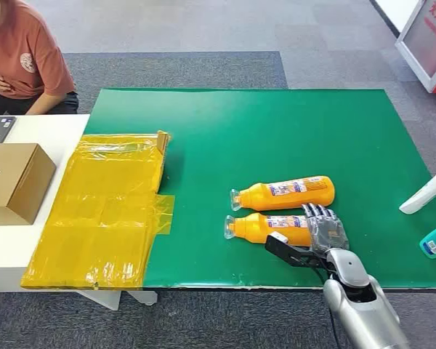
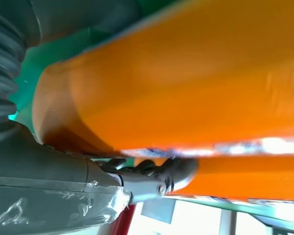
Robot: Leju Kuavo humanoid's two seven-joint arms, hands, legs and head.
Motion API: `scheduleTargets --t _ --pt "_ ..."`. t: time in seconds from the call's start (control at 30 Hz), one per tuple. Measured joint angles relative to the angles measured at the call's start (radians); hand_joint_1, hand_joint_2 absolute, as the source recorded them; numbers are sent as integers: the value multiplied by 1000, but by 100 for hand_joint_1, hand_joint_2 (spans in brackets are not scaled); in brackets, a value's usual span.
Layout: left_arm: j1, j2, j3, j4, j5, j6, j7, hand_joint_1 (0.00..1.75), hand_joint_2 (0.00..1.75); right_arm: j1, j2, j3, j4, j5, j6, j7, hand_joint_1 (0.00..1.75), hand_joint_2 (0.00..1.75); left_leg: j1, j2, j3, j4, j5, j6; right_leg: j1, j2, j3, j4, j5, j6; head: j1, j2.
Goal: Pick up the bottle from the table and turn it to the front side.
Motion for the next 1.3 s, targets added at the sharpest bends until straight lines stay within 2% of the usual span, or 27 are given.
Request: scheduleTargets --t 0.33,0.53,0.6,0.73,0.83,0.97,1.2,1.3 --pt "5 0 0 0 7 -3 -2 0 175 -22 -1 19 12 -18 -2 -9 175 175 0 0 0 0 0 0 0 0 0 0 0 0 0 0" --pt "12 0 1 -1 10 -2 -2 0 175 -13 -1 14 4 -94 -34 -20 175 175 0 0 0 0 0 0 0 0 0 0 -1 0 0 0" --pt "13 0 2 -1 13 -14 0 0 175 -3 -1 5 -13 -177 -24 -57 175 175 0 0 0 0 -1 0 0 0 0 0 -1 0 0 0" --pt "-8 0 4 2 -14 -68 -3 0 175 11 -1 -17 -54 -450 56 -173 175 175 0 0 0 0 -1 0 0 0 0 0 -1 0 0 0" --pt "-26 5 -15 10 -38 -62 -28 0 175 15 -1 -16 -71 -599 96 -216 175 175 0 0 0 0 0 0 0 0 -1 0 0 0 0 0" --pt "-31 37 -97 37 -14 37 -54 0 175 -2 6 -13 -73 -744 98 -238 175 175 0 -1 -1 0 1 1 0 -1 -1 0 0 0 0 0" --pt "-59 159 -346 136 106 275 -63 0 175 -85 64 2 -59 -868 82 -278 175 175 0 -1 -2 0 3 0 0 -1 -2 0 1 0 0 0" --pt "-110 214 -466 209 141 369 -51 0 175 -135 108 26 -32 -895 74 -286 175 175 0 -1 -3 0 5 0 0 -1 -3 1 2 0 0 0"
